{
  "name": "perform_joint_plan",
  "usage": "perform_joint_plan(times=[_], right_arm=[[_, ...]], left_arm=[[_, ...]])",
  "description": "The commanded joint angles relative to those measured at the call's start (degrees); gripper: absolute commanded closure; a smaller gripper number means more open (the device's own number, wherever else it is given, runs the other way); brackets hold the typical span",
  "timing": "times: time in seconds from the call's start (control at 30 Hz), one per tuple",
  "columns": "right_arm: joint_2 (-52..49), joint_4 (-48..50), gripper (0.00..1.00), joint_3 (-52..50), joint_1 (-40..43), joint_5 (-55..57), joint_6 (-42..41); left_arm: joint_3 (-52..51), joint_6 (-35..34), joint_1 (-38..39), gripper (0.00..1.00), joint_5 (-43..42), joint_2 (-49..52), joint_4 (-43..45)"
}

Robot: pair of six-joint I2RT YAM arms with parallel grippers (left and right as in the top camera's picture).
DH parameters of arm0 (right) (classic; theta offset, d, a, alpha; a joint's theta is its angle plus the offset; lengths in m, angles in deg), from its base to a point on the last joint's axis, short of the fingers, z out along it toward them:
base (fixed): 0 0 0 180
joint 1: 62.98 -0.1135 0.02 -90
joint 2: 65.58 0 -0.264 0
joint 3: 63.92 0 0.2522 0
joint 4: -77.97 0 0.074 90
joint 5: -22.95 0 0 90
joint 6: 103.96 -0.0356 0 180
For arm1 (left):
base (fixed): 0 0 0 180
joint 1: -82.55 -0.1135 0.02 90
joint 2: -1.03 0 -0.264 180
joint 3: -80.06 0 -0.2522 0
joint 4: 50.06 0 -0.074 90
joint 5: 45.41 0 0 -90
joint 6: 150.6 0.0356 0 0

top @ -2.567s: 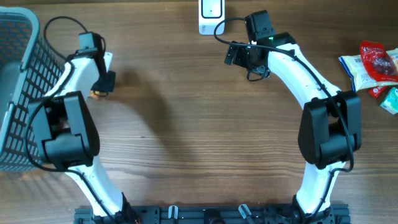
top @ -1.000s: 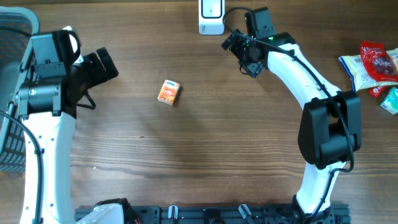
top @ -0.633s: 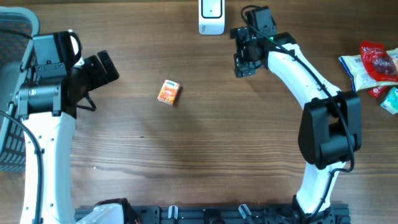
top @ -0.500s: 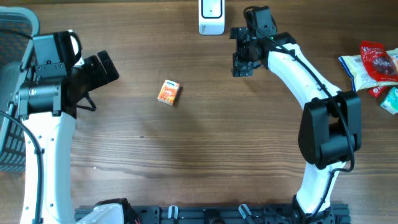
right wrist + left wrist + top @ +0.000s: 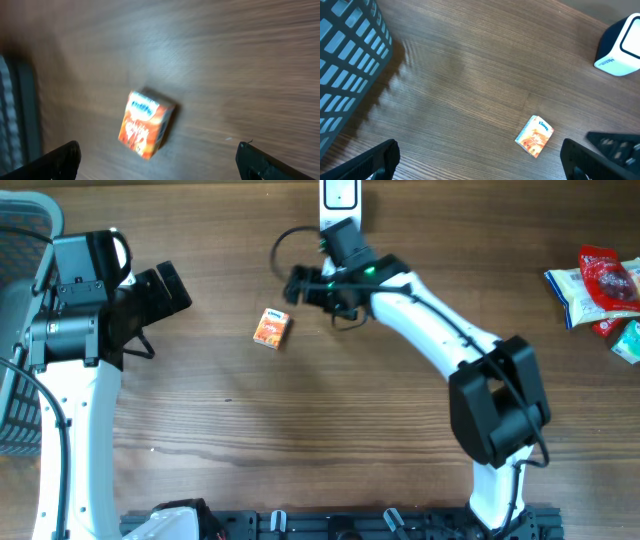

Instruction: Scan the item barcode

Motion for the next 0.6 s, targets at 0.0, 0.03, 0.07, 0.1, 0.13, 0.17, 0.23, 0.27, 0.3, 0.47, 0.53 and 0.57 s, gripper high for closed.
perform_joint_plan(times=[0.0, 0.03, 0.07, 0.1, 0.13, 0.17, 0.23, 0.27, 0.3, 0.47, 0.53, 0.57], right_arm=[[2.0, 0.0, 0.00, 0.3, -0.3, 2.2, 0.9], [1.8, 0.5, 0.00, 0.1, -0.7, 2.2, 0.7], [1.7, 1.7, 0.00, -0.2, -1.3, 2.3, 1.1], [1.3, 2.3, 0.00, -0.3, -1.9, 2.8, 1.0], [1.0, 2.7, 0.00, -0.3, -2.4, 2.9, 1.0], [0.2, 3.3, 0.00, -0.3, -3.4, 2.8, 1.0], [-1.3, 3.9, 0.00, -0.3, -5.5, 2.9, 0.9], [-2.1, 4.2, 0.00, -0.3, -6.5, 3.2, 0.9], [-3.0, 4.6, 0.00, -0.3, -7.6, 3.8, 0.9], [-6.8, 5.4, 0.00, -0.3, -12.1, 9.4, -2.1], [-7.6, 5.8, 0.04, -0.3, -13.4, 11.0, -2.1], [-7.8, 5.9, 0.09, -0.3, -13.8, 11.8, -2.2]], left_arm=[[0.2, -0.9, -0.3, 0.00, -0.1, -0.3, 0.1], [0.2, -0.9, -0.3, 0.00, -0.1, -0.3, 0.1], [0.2, -0.9, -0.3, 0.00, -0.1, -0.3, 0.1], [0.2, -0.9, -0.3, 0.00, -0.1, -0.3, 0.1], [0.2, -0.9, -0.3, 0.00, -0.1, -0.3, 0.1], [0.2, -0.9, -0.3, 0.00, -0.1, -0.3, 0.1], [0.2, -0.9, -0.3, 0.00, -0.1, -0.3, 0.1], [0.2, -0.9, -0.3, 0.00, -0.1, -0.3, 0.1], [0.2, -0.9, -0.3, 0.00, -0.1, -0.3, 0.1], [0.2, -0.9, -0.3, 0.00, -0.1, -0.3, 0.1], [0.2, -0.9, -0.3, 0.00, -0.1, -0.3, 0.1], [0.2, -0.9, -0.3, 0.00, -0.1, -0.3, 0.1]])
